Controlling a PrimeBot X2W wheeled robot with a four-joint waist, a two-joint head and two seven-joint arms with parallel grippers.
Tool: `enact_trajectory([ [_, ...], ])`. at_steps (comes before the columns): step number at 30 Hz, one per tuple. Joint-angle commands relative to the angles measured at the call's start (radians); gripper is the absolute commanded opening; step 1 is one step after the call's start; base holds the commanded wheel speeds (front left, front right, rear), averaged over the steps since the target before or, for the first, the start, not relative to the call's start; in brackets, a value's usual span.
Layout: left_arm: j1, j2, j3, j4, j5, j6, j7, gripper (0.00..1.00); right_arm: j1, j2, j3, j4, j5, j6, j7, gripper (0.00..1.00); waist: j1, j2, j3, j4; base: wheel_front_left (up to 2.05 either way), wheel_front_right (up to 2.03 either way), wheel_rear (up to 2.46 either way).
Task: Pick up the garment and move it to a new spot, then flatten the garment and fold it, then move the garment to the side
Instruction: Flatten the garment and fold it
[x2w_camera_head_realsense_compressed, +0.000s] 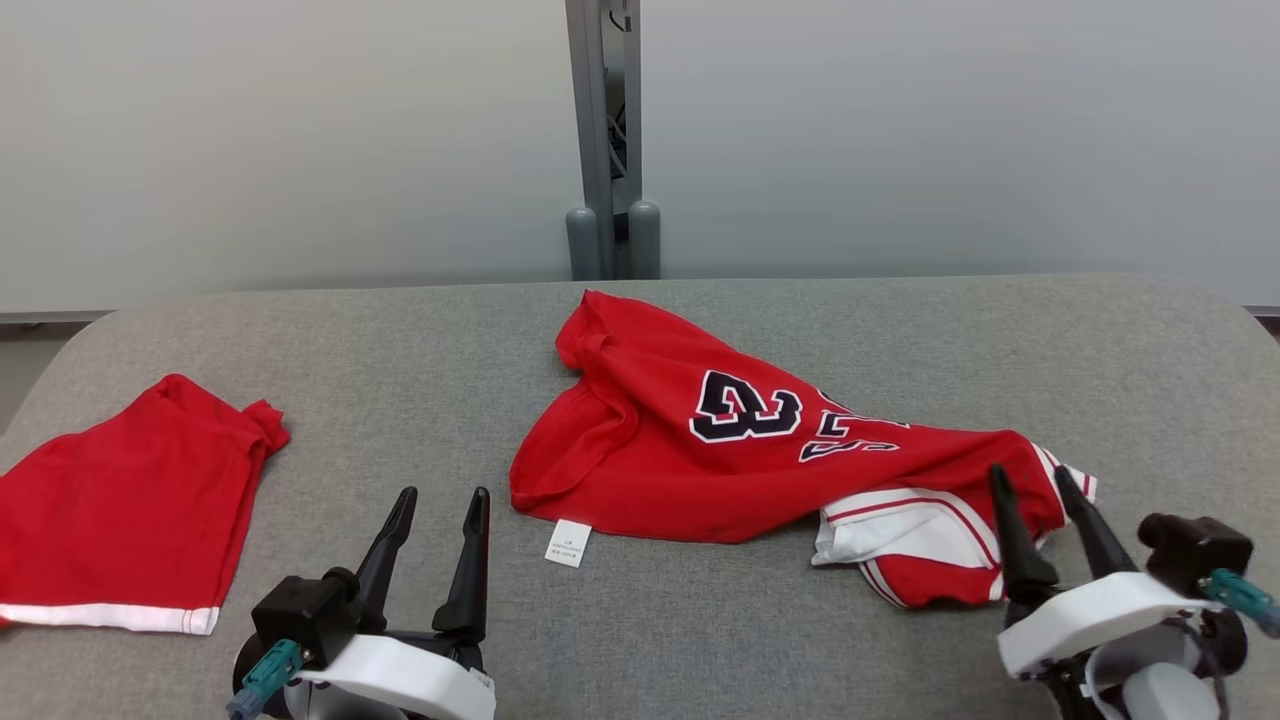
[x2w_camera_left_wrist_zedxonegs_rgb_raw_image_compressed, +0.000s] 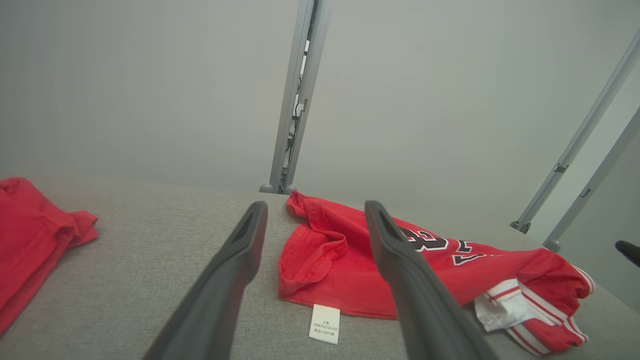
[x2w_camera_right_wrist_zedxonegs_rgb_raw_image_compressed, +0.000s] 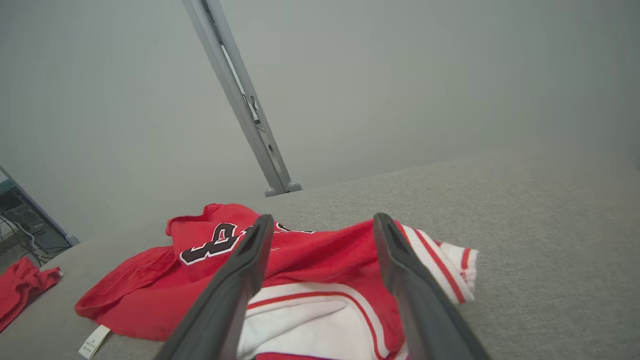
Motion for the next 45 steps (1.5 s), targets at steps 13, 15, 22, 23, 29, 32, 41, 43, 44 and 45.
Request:
enact_trajectory([
  [13, -0.004, 0.005, -0.014, 0.023, 0.003, -0.005, -0.004, 1.0, 0.038, 0.084, 0.051, 0.038, -0.159, 0.0, 0.096, 1.0, 0.0, 0.0, 0.018, 0.055, 0.0, 0.0, 0.0],
  [15, -0.008, 0.005, -0.019, 0.025, -0.001, -0.005, -0.004, 1.0, 0.033, 0.084, 0.074, 0.054, -0.148, 0.0, 0.104, 1.0, 0.0, 0.0, 0.02, 0.067, 0.0, 0.0, 0.0],
  [22, -0.011, 0.005, -0.031, 0.03, -0.007, -0.006, -0.004, 1.0, -0.005, 0.084, 0.096, 0.15, -0.091, 0.0, 0.129, 1.0, 0.0, 0.0, 0.029, 0.108, 0.0, 0.0, 0.0],
  [23, -0.011, 0.005, -0.033, 0.03, -0.007, -0.007, -0.004, 1.0, -0.012, 0.084, 0.095, 0.167, -0.083, 0.0, 0.127, 1.0, 0.0, 0.0, 0.03, 0.114, 0.0, 0.0, 0.0],
  [29, -0.017, 0.005, -0.036, 0.029, -0.008, -0.005, -0.004, 1.0, -0.058, 0.084, 0.097, 0.242, -0.035, 0.0, 0.106, 1.0, 0.0, 0.0, 0.045, 0.141, 0.0, 0.0, 0.0],
  [32, -0.023, 0.005, -0.038, 0.028, -0.005, -0.008, -0.004, 1.0, -0.09, 0.083, 0.081, 0.301, -0.036, 0.0, 0.091, 1.0, 0.0, 0.0, 0.057, 0.155, 0.0, 0.0, 0.0],
  [41, -0.041, 0.005, -0.044, 0.024, -0.005, -0.002, -0.004, 1.0, -0.192, 0.085, 0.061, 0.472, -0.056, 0.0, 0.051, 0.0, 0.0, 0.0, 0.088, 0.183, 0.0, 0.0, 0.0],
  [43, -0.043, 0.005, -0.044, 0.025, -0.006, -0.001, -0.004, 1.0, -0.204, 0.086, 0.07, 0.493, -0.05, 0.0, 0.042, 0.0, 0.0, 0.0, 0.089, 0.185, 0.0, 0.0, 0.0],
  [44, -0.043, 0.005, -0.042, 0.026, -0.006, -0.001, -0.004, 1.0, -0.21, 0.086, 0.076, 0.501, -0.047, 0.0, 0.039, 0.0, 0.0, 0.0, 0.089, 0.185, 0.0, 0.0, 0.0],
  [45, -0.043, 0.005, -0.04, 0.027, -0.006, 0.0, -0.004, 1.0, -0.213, 0.085, 0.083, 0.507, -0.043, 0.0, 0.034, 0.0, 0.0, 0.0, 0.087, 0.184, 0.0, 0.0, 0.0],
])
